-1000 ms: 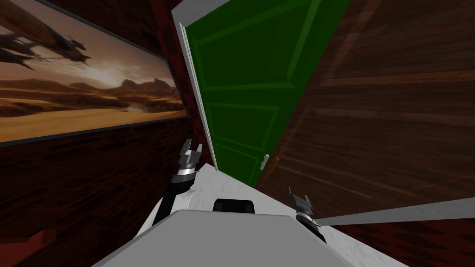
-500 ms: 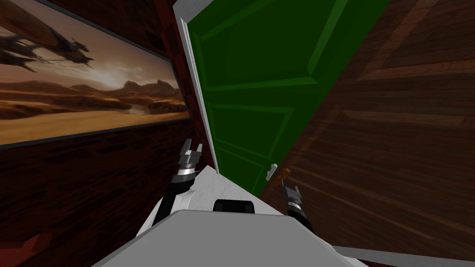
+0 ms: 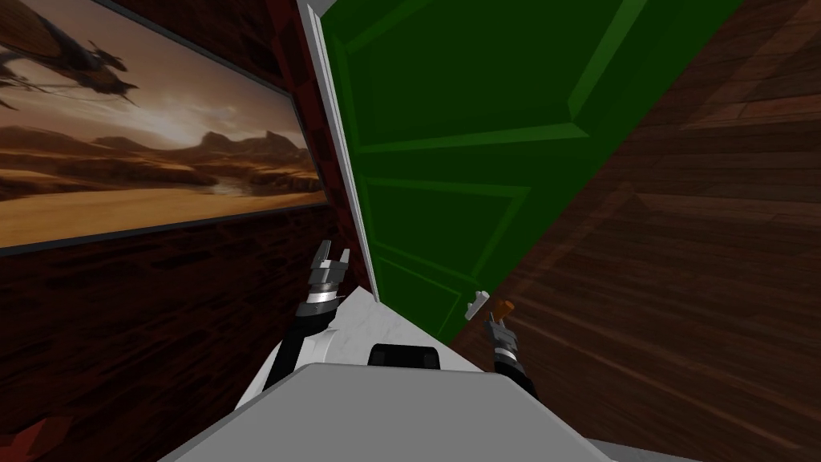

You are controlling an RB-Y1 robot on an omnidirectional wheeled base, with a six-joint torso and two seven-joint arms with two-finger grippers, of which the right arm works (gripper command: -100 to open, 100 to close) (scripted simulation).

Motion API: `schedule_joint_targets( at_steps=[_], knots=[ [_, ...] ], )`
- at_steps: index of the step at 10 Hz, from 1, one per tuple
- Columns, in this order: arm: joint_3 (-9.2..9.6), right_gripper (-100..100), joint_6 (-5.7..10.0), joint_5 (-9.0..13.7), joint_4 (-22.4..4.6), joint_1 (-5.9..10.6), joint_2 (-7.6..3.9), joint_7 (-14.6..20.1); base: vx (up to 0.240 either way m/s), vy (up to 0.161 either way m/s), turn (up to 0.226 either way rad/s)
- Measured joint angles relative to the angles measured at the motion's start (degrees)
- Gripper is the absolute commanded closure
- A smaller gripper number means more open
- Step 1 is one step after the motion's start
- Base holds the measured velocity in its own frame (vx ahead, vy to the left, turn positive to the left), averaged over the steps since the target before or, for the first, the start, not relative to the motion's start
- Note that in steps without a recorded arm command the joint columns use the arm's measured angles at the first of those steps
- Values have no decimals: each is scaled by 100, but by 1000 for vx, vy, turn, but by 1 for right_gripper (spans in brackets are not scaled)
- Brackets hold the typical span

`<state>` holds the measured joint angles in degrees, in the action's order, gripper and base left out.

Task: Pull the door open

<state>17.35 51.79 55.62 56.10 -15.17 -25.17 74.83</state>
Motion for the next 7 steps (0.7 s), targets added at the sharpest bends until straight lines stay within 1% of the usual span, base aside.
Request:
schedule_joint_targets(
  at_steps=[3, 5, 6, 7],
  knots=[
    [-4, 100, -6, 1, -4, 5, -4, -3, 0, 0, 0],
    [-23, 100, -2, 4, 5, -3, -1, -18, -153, -19, -23],
    [-20, 100, 41, -10, -24, -43, -5, 3, -176, -6, -72],
    [-69, 100, -26, 36, 71, -154, -56, -28, -135, -6, -68]
  ],
)
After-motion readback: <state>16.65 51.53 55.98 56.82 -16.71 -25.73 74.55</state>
